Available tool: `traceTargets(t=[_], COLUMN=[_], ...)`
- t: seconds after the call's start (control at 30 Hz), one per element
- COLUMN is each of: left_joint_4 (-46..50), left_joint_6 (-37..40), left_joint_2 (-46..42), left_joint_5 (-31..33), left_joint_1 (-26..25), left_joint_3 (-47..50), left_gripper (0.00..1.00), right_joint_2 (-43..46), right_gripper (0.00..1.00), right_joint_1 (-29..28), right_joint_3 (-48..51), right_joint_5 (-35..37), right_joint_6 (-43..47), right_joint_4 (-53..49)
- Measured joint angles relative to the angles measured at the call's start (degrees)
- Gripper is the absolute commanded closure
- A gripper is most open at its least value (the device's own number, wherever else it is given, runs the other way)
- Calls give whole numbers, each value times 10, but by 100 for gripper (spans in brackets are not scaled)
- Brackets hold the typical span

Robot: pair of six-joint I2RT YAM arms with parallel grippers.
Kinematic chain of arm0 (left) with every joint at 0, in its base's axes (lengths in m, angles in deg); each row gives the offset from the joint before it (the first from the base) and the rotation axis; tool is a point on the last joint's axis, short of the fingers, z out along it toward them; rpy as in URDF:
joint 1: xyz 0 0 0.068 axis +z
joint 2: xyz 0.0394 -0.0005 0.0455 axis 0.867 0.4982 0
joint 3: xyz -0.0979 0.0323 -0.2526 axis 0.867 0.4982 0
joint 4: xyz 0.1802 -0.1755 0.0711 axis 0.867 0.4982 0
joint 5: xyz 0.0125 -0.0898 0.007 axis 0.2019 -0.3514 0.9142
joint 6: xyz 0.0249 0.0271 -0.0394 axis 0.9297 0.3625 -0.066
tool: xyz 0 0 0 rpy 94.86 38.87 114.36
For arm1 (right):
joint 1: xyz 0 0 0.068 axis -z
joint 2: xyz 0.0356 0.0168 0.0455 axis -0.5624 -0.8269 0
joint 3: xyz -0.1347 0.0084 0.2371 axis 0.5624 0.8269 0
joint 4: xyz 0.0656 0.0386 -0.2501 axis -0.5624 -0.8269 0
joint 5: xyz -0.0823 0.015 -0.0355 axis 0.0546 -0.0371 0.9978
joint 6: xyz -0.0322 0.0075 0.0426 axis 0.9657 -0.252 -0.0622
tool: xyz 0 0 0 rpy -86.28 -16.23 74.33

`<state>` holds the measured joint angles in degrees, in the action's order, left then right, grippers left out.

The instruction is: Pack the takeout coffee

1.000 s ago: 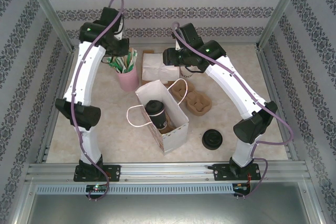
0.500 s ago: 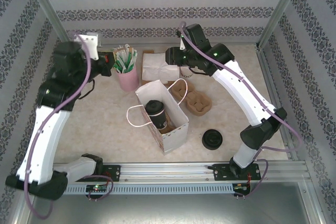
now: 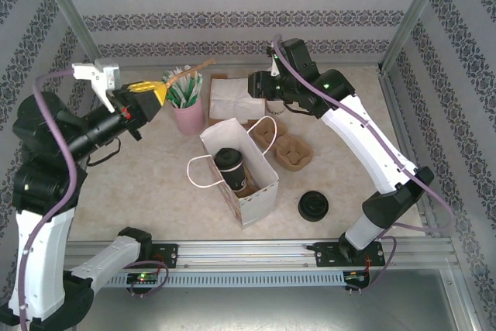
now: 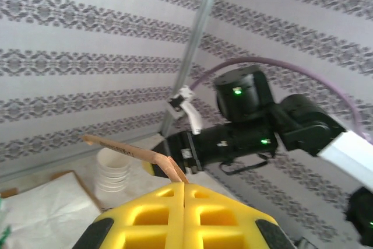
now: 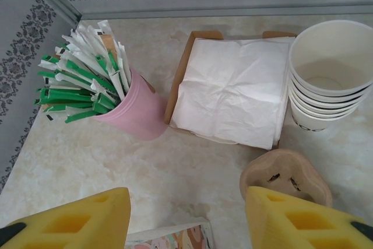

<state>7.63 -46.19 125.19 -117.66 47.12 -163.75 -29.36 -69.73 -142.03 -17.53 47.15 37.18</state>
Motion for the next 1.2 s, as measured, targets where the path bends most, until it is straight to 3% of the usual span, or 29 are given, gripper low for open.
traceTargets(t=[0.33, 0.73, 1.0, 1.2], left_joint_4=[94, 136, 134, 134], left_joint_6=[-77, -104, -122, -130], left_joint_2=[-20, 5, 15, 15], left_joint_5=[-91, -120, -137, -142], left_joint_1=[0, 0, 0, 0], left_joint_3=[-71, -82, -82, -82], left_gripper=[100, 100, 100, 100], right_joint_2=[81, 302, 246, 184], right_gripper=[25, 20, 21, 34], right_joint_1=[-33, -204, -292, -301], right_joint_3=[76, 262, 242, 229], right_joint_5=[2, -43, -42, -28], right_joint_6=[95, 360, 507, 563], right_joint_4=[77, 284, 383, 450])
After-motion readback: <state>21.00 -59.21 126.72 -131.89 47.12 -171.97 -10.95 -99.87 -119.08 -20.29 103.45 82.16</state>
